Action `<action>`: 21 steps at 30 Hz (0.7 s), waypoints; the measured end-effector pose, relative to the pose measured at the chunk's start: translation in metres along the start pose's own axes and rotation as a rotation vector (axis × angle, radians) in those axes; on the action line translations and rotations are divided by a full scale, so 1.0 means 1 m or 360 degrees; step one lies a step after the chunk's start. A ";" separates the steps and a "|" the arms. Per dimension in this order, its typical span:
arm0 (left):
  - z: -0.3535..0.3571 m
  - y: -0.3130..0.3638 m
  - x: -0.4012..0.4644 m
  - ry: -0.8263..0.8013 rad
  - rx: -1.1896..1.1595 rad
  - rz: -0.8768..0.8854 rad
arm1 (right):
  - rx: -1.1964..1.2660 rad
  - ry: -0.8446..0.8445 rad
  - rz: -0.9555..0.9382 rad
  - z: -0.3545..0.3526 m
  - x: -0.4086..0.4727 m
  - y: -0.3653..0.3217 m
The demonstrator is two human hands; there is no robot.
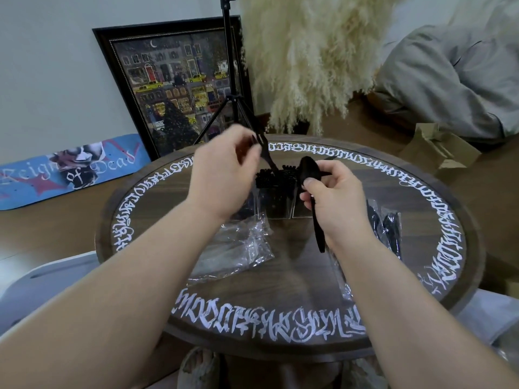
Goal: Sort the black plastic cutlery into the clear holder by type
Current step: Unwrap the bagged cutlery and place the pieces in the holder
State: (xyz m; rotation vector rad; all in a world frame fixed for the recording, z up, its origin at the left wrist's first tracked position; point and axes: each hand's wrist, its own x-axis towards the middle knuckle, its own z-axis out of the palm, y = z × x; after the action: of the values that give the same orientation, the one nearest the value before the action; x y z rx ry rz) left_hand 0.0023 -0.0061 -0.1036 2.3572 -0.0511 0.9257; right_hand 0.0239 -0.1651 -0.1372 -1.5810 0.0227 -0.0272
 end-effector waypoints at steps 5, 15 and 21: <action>-0.013 -0.001 0.039 0.0224 0.0056 0.0115 | -0.0043 0.0104 -0.0006 -0.004 0.003 -0.002; 0.023 -0.014 0.032 -0.0351 0.0562 0.0049 | -0.0074 0.0186 -0.0025 -0.014 0.010 -0.001; 0.038 -0.012 0.022 -0.0789 0.0958 0.0063 | -0.0230 0.0247 -0.0172 -0.026 0.019 0.002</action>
State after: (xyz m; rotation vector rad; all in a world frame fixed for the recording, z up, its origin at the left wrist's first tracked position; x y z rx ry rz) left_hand 0.0450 -0.0127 -0.1179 3.1086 -0.0154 0.3737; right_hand 0.0417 -0.1916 -0.1386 -1.7205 0.0617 -0.2378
